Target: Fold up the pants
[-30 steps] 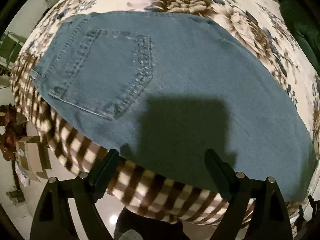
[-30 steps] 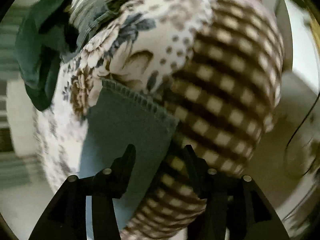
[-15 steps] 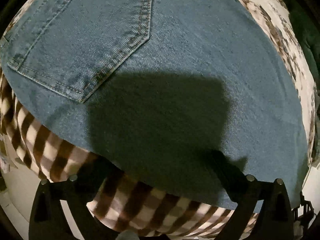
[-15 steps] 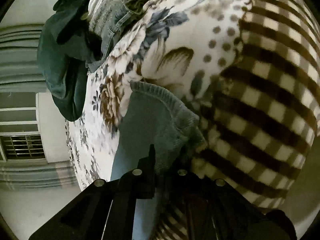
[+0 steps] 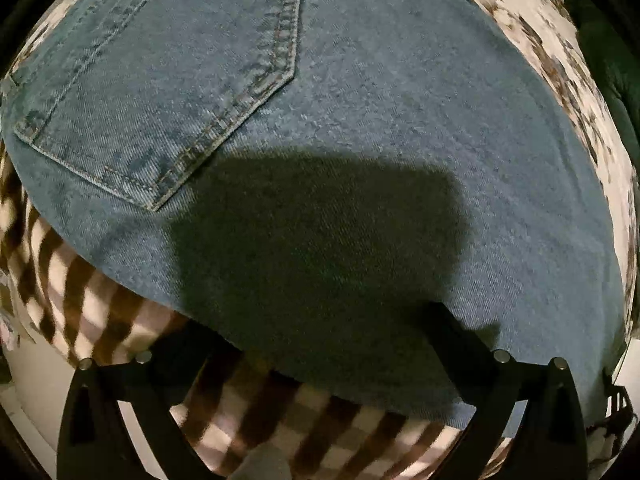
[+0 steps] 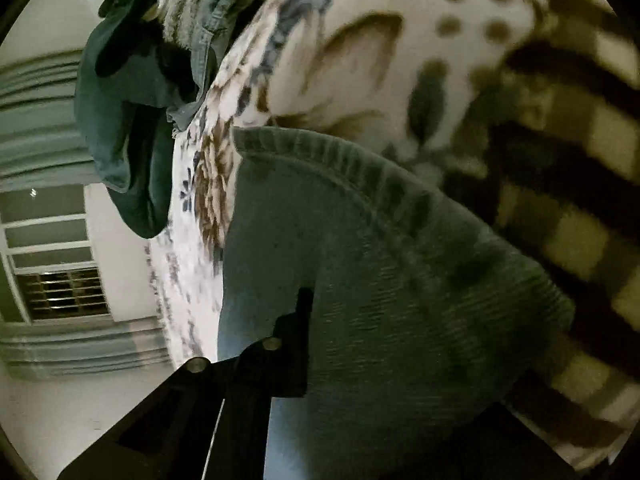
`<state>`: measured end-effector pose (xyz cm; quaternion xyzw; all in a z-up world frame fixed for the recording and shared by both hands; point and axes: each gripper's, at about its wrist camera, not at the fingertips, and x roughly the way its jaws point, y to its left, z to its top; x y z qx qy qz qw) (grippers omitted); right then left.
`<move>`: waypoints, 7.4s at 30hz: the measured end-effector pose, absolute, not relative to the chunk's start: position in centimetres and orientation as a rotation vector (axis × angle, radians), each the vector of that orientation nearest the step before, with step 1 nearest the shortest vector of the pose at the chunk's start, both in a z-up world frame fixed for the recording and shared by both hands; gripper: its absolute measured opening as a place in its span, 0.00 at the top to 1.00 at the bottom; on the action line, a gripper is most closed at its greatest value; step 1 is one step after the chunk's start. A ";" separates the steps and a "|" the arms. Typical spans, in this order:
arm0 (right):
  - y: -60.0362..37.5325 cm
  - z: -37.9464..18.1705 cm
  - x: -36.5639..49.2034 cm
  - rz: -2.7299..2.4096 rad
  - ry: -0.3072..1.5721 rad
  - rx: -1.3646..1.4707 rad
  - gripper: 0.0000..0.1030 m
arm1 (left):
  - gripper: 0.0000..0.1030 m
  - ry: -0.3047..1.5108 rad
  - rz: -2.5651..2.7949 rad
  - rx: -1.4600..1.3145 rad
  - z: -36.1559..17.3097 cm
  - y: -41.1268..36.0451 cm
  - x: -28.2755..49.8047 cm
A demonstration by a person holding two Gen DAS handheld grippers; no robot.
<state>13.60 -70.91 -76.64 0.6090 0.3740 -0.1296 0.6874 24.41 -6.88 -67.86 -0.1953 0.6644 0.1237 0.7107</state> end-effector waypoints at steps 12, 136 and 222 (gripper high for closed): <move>-63.4 -61.2 17.5 -0.204 0.795 1.014 0.94 | 0.00 1.272 0.255 -0.070 -58.9 -10.7 24.7; -31.5 -72.2 23.4 0.058 1.561 0.350 0.11 | 0.32 0.971 0.416 -1.079 -63.3 22.2 18.1; -57.5 -69.1 29.2 0.270 1.243 0.773 0.87 | 0.06 1.289 0.201 -0.188 -58.6 -10.6 29.9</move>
